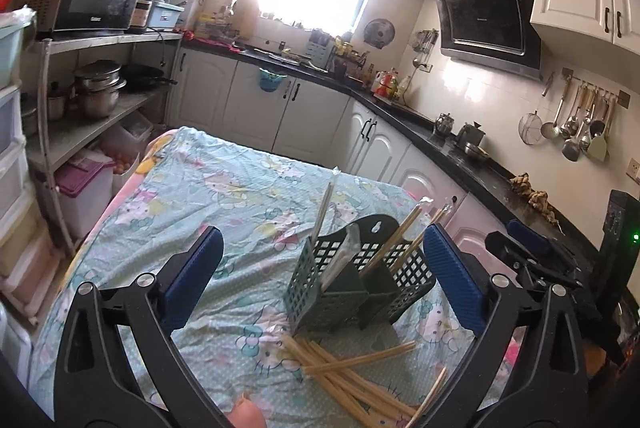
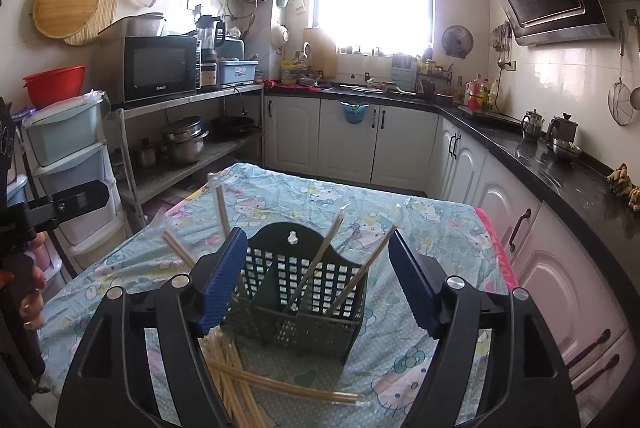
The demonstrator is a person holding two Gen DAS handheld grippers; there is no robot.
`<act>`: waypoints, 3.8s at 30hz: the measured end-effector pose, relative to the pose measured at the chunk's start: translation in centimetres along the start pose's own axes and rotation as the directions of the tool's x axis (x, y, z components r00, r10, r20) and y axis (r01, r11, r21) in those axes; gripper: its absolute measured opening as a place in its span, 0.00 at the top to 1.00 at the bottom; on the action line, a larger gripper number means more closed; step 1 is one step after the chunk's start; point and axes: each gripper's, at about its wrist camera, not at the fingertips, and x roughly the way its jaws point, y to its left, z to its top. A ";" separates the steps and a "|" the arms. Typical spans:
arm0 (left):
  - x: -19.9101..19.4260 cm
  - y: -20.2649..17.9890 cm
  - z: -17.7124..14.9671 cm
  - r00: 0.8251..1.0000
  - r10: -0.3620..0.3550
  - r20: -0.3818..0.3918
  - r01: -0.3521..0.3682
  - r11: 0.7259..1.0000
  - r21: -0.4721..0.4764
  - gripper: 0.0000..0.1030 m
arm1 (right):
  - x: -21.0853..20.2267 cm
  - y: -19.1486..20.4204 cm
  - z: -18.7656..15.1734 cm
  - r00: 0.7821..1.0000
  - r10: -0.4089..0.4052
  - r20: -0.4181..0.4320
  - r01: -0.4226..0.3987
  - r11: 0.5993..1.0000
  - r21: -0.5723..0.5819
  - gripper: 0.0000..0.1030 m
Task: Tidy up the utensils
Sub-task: 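Withdraw both open tools from the basket toward the chopstick pile, then lower the left tool onto a chopstick in the pile while the right tool lowers onto another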
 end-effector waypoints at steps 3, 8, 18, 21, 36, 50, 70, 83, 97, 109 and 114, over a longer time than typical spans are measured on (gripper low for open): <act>-0.5 0.3 -0.5 1.000 0.006 -0.005 -0.006 1.000 -0.001 0.10 | -0.5 0.4 -0.4 1.000 0.005 -0.004 -0.005 1.000 0.002 0.31; -1.3 0.8 -1.2 1.000 0.020 -0.007 -0.020 1.000 -0.010 0.10 | -1.1 0.8 -0.9 1.000 0.013 -0.011 -0.013 1.000 -0.003 0.30; -2.2 1.4 -3.3 0.999 0.034 -0.039 -0.034 0.999 -0.002 0.10 | -1.9 1.8 -2.1 0.999 0.023 -0.035 -0.024 0.999 -0.023 0.24; -2.4 1.6 -3.8 0.998 0.037 -0.047 -0.037 0.999 -0.007 0.10 | -2.1 2.1 -2.8 0.999 0.026 -0.044 -0.027 0.999 -0.030 0.24; -2.1 1.4 -6.2 0.994 0.031 -0.103 -0.034 0.999 -0.025 0.10 | -2.7 2.3 -5.2 0.994 0.022 -0.105 -0.025 0.999 -0.031 0.22; -0.9 0.8 -8.3 0.985 0.006 -0.172 -0.011 0.999 -0.030 0.10 | -3.0 1.9 -7.1 0.988 0.016 -0.154 -0.022 0.999 -0.036 0.22; 1.6 -0.8 -11.1 0.964 -0.019 -0.265 0.015 1.000 -0.018 0.10 | -2.1 -0.1 -10.3 0.973 -0.008 -0.230 0.002 1.000 -0.026 0.22; 4.2 0.0 -12.9 0.941 -0.063 -0.333 0.033 0.995 -0.095 0.11 | -0.6 -1.9 -12.6 0.957 -0.032 -0.287 0.029 0.999 -0.013 0.22; 7.3 1.3 -13.6 0.918 -0.120 -0.377 0.048 0.980 -0.194 0.34 | 0.6 -3.6 -14.6 0.938 -0.055 -0.343 0.058 0.998 -0.002 0.22; 10.0 2.6 -14.3 0.904 -0.142 -0.403 0.032 0.963 -0.269 0.48 | 1.9 -5.0 -16.3 0.917 -0.057 -0.394 0.071 0.997 0.021 0.22; 10.3 3.0 -14.4 0.902 -0.153 -0.404 0.033 0.957 -0.289 0.54 | 2.2 -5.5 -16.8 0.912 -0.047 -0.408 0.073 0.996 0.047 0.26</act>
